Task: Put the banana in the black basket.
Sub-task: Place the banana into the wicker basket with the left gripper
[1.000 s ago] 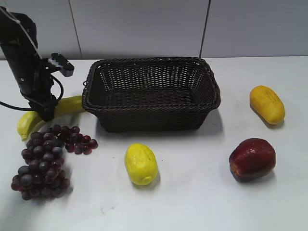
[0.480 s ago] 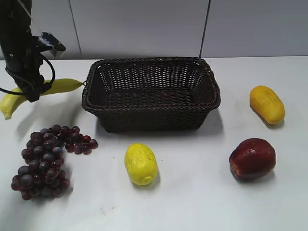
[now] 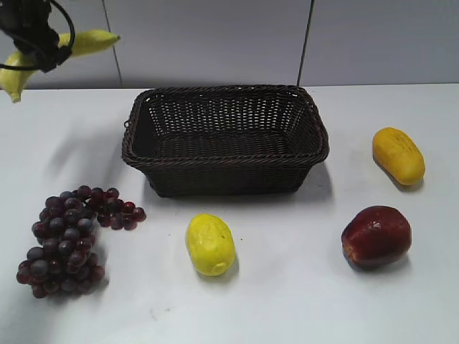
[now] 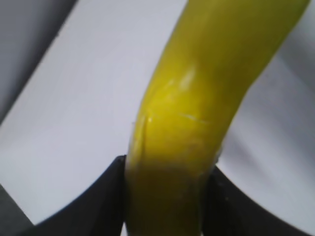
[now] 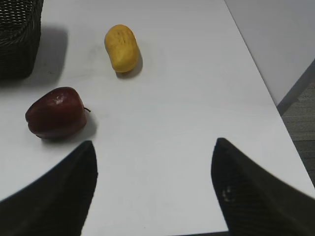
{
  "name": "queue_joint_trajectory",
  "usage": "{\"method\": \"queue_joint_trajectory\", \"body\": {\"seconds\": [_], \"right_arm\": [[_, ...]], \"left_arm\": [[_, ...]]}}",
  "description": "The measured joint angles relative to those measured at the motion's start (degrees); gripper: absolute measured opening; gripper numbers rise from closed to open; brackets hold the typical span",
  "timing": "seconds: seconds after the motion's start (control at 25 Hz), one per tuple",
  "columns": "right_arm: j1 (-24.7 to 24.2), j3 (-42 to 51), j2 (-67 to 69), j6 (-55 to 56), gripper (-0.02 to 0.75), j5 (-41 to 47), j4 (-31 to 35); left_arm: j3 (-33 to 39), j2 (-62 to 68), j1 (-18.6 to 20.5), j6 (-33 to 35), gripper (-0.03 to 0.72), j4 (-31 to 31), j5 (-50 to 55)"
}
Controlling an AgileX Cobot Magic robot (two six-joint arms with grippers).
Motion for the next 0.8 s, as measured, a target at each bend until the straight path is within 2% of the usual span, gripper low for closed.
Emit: {"method": "queue_joint_trajectory", "body": {"seconds": [0.16, 0.24, 0.36, 0.48, 0.8], "right_arm": [[0.0, 0.0, 0.0, 0.0, 0.552, 0.0, 0.0], [0.0, 0.0, 0.0, 0.0, 0.552, 0.0, 0.0], [0.0, 0.0, 0.0, 0.0, 0.552, 0.0, 0.0], [0.0, 0.0, 0.0, 0.0, 0.552, 0.0, 0.0], [0.0, 0.0, 0.0, 0.0, 0.552, 0.0, 0.0]], "left_arm": [[-6.4, 0.0, -1.9, 0.0, 0.312, -1.9, 0.0], [-8.0, -0.1, -3.3, 1.2, 0.312, -5.2, 0.0], [-8.5, -0.1, -5.9, 6.5, 0.312, -11.2, -0.1], [-8.5, 0.3, -9.4, 12.1, 0.312, -14.4, -1.6], [-8.5, 6.2, -15.1, 14.9, 0.312, -18.1, -3.1]]}}
